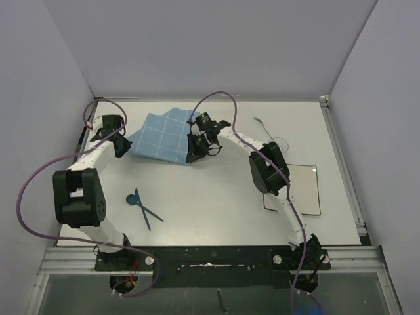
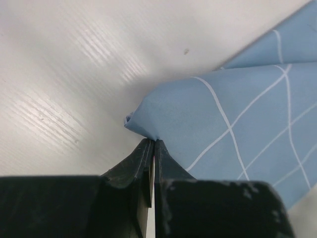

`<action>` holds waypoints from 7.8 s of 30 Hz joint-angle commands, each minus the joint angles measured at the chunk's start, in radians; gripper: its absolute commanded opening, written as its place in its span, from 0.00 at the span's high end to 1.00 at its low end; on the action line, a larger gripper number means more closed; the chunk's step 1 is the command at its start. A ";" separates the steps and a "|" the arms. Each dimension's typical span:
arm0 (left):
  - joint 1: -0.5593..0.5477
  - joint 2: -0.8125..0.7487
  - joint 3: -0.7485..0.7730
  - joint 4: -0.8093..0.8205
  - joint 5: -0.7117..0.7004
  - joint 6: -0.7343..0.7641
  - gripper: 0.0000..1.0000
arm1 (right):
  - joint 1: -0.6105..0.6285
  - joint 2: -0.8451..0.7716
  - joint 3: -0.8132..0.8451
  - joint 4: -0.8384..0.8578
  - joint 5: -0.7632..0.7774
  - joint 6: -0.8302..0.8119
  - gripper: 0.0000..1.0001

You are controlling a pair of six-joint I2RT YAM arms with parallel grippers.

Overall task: Set the dinner table for one person
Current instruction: Pick up the napkin from the center of the board, then place the napkin at the center of the board.

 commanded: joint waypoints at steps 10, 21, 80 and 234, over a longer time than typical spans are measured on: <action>-0.076 -0.297 0.036 -0.074 -0.031 0.106 1.00 | -0.010 -0.361 -0.032 -0.157 0.180 -0.097 1.00; -0.150 -0.511 0.054 -0.194 -0.072 0.171 1.00 | -0.008 -0.565 -0.039 -0.264 0.291 -0.116 1.00; -0.173 -1.009 0.266 -0.605 0.174 0.193 1.00 | 0.282 -1.224 -0.284 -0.534 0.662 0.065 1.00; -0.266 -0.583 0.180 -0.751 0.362 -0.713 0.48 | 0.406 -0.885 0.272 -0.609 0.793 -0.020 1.00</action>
